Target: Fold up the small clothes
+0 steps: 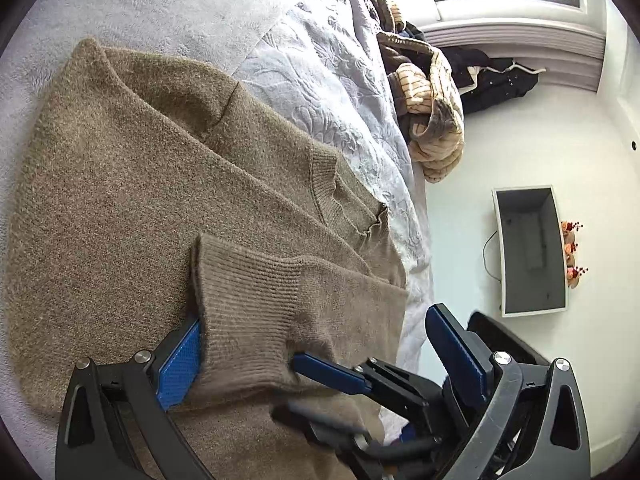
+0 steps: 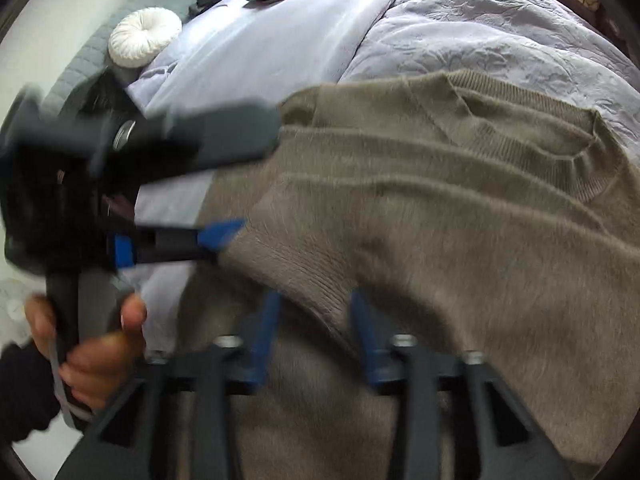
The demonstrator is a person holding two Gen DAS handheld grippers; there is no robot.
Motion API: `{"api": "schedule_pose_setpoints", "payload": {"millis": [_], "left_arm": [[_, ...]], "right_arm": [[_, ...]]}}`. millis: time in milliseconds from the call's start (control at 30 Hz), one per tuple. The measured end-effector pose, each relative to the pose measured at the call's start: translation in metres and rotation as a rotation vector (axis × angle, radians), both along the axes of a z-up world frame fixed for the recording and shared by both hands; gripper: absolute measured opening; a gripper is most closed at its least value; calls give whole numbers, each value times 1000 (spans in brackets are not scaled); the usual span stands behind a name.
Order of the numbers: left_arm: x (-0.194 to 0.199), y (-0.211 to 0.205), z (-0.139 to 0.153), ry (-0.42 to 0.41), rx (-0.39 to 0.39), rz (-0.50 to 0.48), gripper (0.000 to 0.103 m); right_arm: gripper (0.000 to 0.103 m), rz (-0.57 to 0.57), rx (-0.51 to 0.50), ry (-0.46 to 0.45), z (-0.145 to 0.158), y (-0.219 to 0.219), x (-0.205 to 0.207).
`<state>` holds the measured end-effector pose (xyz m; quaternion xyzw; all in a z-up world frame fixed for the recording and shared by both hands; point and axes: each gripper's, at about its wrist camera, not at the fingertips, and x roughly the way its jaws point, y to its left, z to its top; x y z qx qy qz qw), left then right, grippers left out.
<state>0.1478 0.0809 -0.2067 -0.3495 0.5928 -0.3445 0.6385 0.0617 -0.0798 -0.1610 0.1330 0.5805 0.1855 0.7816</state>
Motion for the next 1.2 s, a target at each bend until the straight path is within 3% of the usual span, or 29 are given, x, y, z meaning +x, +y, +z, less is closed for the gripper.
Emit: {"api": "schedule_pose_setpoints", "payload": {"millis": [133, 200, 233, 267, 300, 333, 367, 467, 600, 633, 667, 833, 933, 1000, 1033, 1067, 1133, 1200], "left_arm": [[0, -13, 3, -22, 73, -48, 102], [-3, -22, 6, -43, 137, -77, 93], [-4, -25, 6, -53, 171, -95, 79], [-7, -28, 5, -60, 200, -119, 56], [-9, -28, 3, -63, 214, -141, 44], [-11, -30, 0, -61, 229, -164, 24], [-13, -32, -1, -66, 254, -183, 15], [-16, -30, -1, -97, 289, -191, 15], [-14, -24, 7, -126, 298, -165, 15], [-13, -23, 10, -138, 306, -159, 15], [-13, -20, 11, -146, 315, -157, 15], [-21, -15, -2, -132, 381, -180, 15], [-25, -14, -11, -110, 381, -166, 15], [-24, -13, -11, -109, 379, -160, 15], [-24, -13, -10, -111, 382, -162, 15], [-23, -14, -11, -112, 386, -167, 15], [-22, -15, -11, -117, 396, -177, 15], [-22, -17, -10, -121, 404, -180, 15]], "right_arm": [[55, -102, 79, 29, 2, -29, -24], [55, -219, 144, 68, -3, -61, -44], [55, -274, 168, 85, -6, -75, -54], [55, -352, 201, 106, -11, -95, -67], [55, -428, 234, 122, -15, -112, -80], [55, -510, 269, 135, -19, -132, -94], [55, -604, 307, 145, -24, -153, -110], [55, -866, 409, 129, -33, -194, -155], [51, -1093, 529, 88, -50, -233, -181], [18, -1119, 564, 84, -55, -236, -180], [6, -1123, 543, 80, -54, -241, -177], [6, -967, 347, 19, -24, -240, -158], [9, -913, 314, 163, -35, -257, -171], [16, -875, 304, 157, -27, -256, -174], [25, -839, 274, 124, -17, -252, -175], [41, -813, 255, 89, -9, -251, -177], [63, -795, 222, 48, 1, -252, -178], [64, -805, 190, 31, 2, -260, -173]]}}
